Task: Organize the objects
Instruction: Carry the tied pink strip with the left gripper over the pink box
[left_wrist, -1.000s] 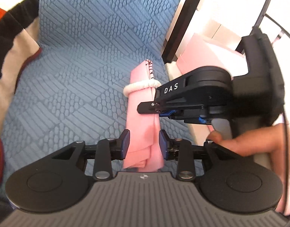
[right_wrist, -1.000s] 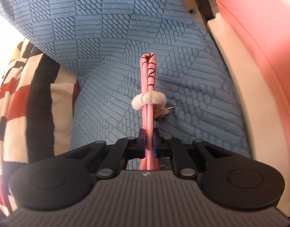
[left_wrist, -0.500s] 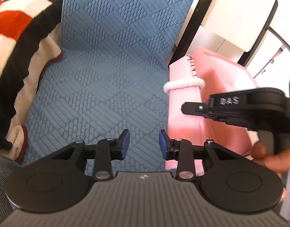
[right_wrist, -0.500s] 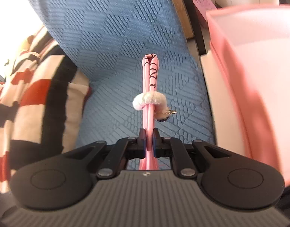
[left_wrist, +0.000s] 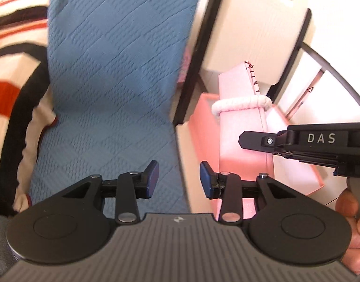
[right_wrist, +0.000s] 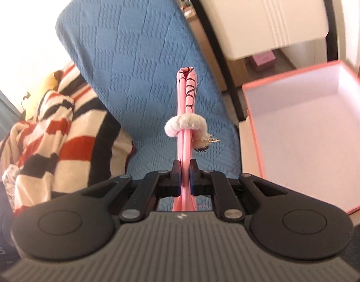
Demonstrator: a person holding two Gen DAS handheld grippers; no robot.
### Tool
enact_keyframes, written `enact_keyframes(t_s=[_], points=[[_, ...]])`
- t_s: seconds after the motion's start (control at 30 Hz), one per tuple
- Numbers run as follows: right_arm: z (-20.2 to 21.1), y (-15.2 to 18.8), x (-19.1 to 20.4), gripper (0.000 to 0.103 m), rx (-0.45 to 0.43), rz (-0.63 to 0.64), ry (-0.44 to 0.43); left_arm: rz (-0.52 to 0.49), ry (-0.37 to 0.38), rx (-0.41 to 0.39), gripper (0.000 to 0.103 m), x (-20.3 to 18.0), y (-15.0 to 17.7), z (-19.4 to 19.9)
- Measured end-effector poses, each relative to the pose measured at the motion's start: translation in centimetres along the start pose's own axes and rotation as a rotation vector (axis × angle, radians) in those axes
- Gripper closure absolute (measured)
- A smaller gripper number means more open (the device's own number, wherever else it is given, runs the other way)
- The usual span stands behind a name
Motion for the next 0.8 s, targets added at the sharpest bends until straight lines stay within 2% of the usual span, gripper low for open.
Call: enact_keyframes(t_s=[0.23,0.37,0.6,0.8], points=[[3.8,-2.6,-2.3,0.093,-0.053,-0.005,0.014,-0.055,0.024,-0.043,0.054,-5.3,-3.2,0.7],[4.9,-3.6,-4.3,0.093,-0.067,-0.02,0.032,-0.085,0.035,-0.048,0.052,-8.0,-4.4,-0.1],[5.3,-4.4,-8.6,0.092,-0.075,-0.046,0.077,-0.094,0.063,-0.023,0.048,-11.3,-5.0,-3.9],[3.3,-4.3,-12.6,0.092,-0.044,-0.087,0.109,-0.09,0.056,0.019,0.046,-12.4,-5.0,-7.8]])
Point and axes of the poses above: each gripper's, at about its wrist camera, not at the fingertips, and z roughly against the way its jaws point, x to its left, y to its underside, the point moved 8 cm from there along -z, roughly the way its jaws point, and after that the axes turned 9 degrees about x, right-handed, at the moved point
